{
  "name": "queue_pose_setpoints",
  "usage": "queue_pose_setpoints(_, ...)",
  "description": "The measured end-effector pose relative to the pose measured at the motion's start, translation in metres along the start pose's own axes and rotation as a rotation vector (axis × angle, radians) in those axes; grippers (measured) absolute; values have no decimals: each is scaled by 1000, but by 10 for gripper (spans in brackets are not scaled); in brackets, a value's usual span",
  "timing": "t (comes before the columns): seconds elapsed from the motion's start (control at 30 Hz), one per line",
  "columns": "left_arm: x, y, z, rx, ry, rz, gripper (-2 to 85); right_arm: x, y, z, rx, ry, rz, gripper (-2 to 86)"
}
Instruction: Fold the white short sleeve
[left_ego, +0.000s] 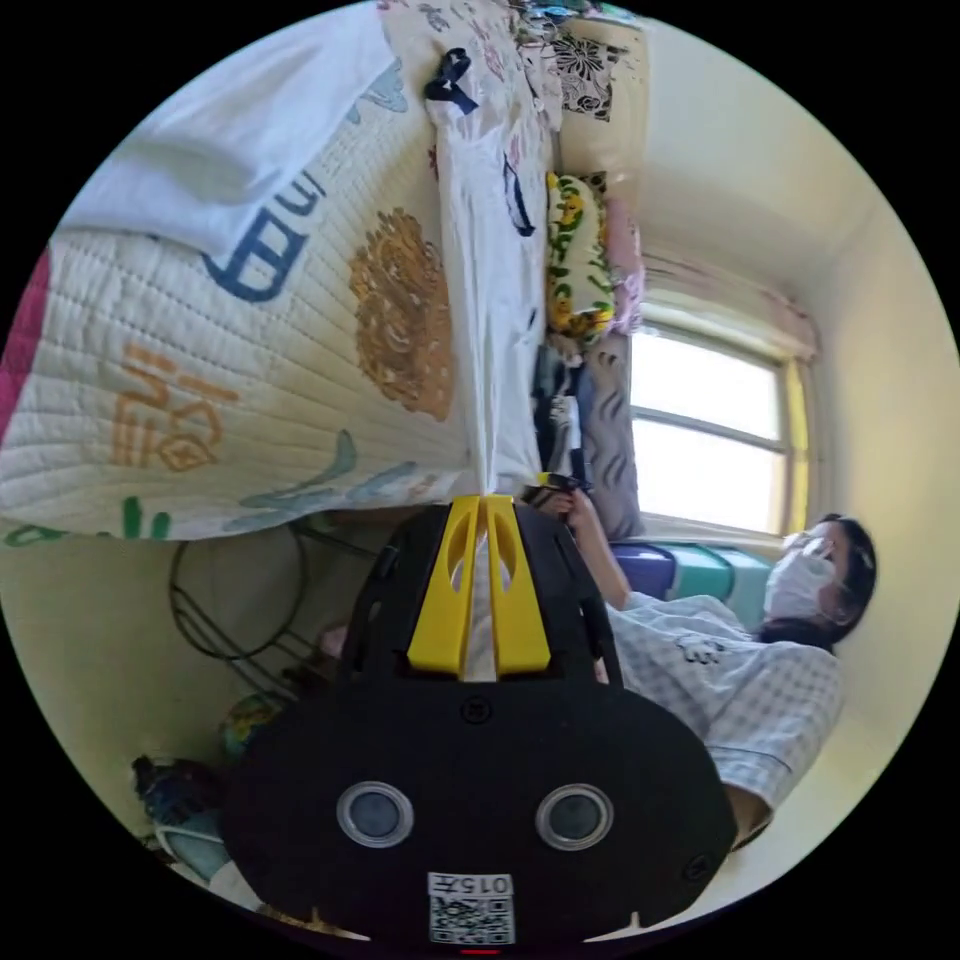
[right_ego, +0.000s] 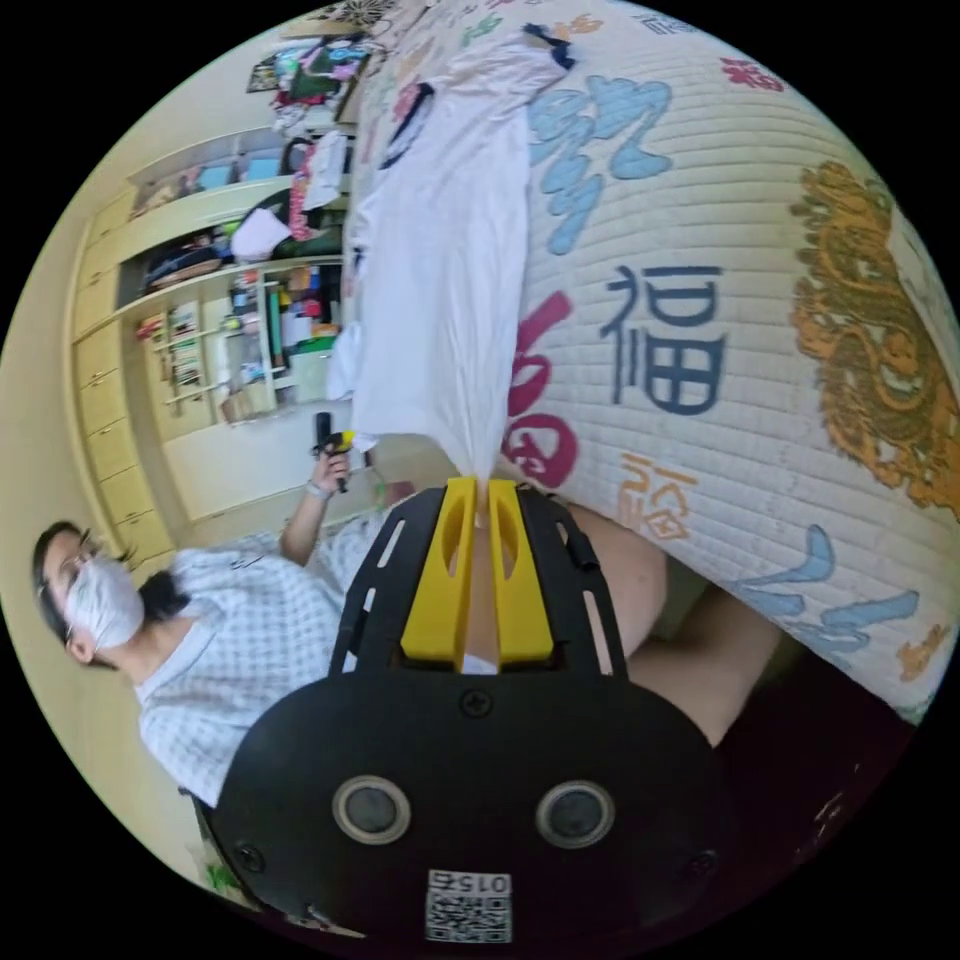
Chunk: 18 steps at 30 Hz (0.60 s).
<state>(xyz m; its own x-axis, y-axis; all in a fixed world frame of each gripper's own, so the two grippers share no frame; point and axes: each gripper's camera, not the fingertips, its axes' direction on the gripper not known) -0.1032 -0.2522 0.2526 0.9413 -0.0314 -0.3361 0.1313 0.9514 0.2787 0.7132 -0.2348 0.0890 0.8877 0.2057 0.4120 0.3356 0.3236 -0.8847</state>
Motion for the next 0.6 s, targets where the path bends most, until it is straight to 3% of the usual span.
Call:
queue_pose_setpoints(0.07, -11, -7, 5, -6, -134, -18, -4, 11, -6, 2, 17, 86, 73, 13)
queue_pose_setpoints(0.17, -34, -11, 15, 80, -188, -61, 4, 21, -12, 4, 78, 139, 141, 20)
queue_pose_setpoints(0.23, -42, -12, 27, 98, -389, -44, 26, 24, -16, 10, 85, 205, 158, 31)
queue_pose_setpoints(0.4, -63, -15, 72, -32, -499, -18, 81, 19, -20, 25, 11, 233, 107, 42)
queue_pose_setpoints(0.6, -88, -37, 137, -54, -523, 47, 54, 7, -24, 26, 5, 219, 39, 33)
